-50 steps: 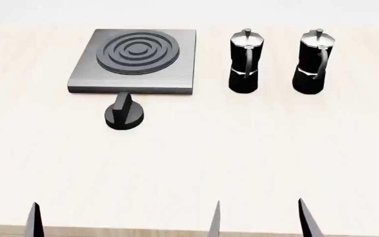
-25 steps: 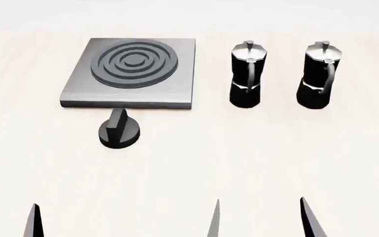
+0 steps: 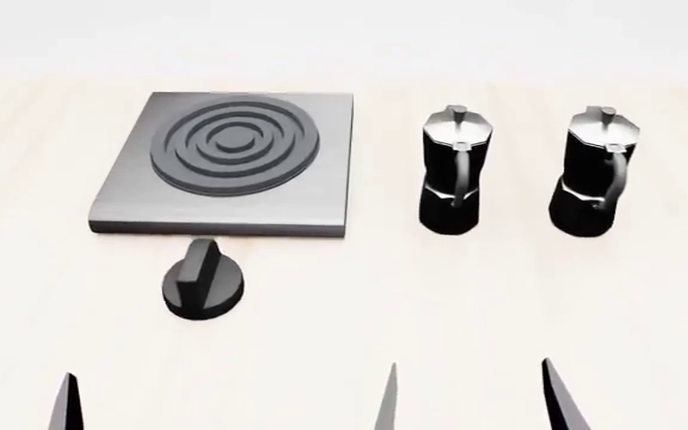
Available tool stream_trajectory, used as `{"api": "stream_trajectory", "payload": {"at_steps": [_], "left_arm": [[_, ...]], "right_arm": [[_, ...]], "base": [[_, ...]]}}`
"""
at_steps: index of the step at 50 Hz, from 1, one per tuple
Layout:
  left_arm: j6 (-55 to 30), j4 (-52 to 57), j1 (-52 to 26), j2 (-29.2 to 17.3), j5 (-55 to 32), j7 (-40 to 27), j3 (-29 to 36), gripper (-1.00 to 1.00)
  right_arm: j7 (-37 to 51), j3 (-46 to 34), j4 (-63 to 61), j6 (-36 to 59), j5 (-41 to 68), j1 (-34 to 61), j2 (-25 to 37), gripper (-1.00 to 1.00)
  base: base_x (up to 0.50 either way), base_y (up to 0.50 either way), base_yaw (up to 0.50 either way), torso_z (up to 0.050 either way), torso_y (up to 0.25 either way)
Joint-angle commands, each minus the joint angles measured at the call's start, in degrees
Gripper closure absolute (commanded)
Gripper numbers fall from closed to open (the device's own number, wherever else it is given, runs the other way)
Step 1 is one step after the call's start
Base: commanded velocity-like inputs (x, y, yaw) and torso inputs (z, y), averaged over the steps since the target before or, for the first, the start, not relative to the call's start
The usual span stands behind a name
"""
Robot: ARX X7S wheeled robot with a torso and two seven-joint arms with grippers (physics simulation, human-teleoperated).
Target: Put both moka pots on the stove.
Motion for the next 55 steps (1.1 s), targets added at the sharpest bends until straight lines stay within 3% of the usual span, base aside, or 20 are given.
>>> {"api": "stream_trajectory", "payload": {"at_steps": [1,55], "left_arm": [[-0.2,-0.1,-0.3,-0.4,-0.1,-0.6,0.5,-1.0],[0.8,-1.1,-0.6,-2.8,-0.9,-2.7,2.4,-1.0]], "right_arm": [[0.5,-0.5,0.2,0.0,0.1,0.2,0.5,-1.0],[3.0,-1.8,1.3,-0.8,0.6,0.8,2.4,-1.0]], "base": [[0.24,0.0,0.0,0.0,0.0],[0.24,0.0,0.0,0.0,0.0]]}}
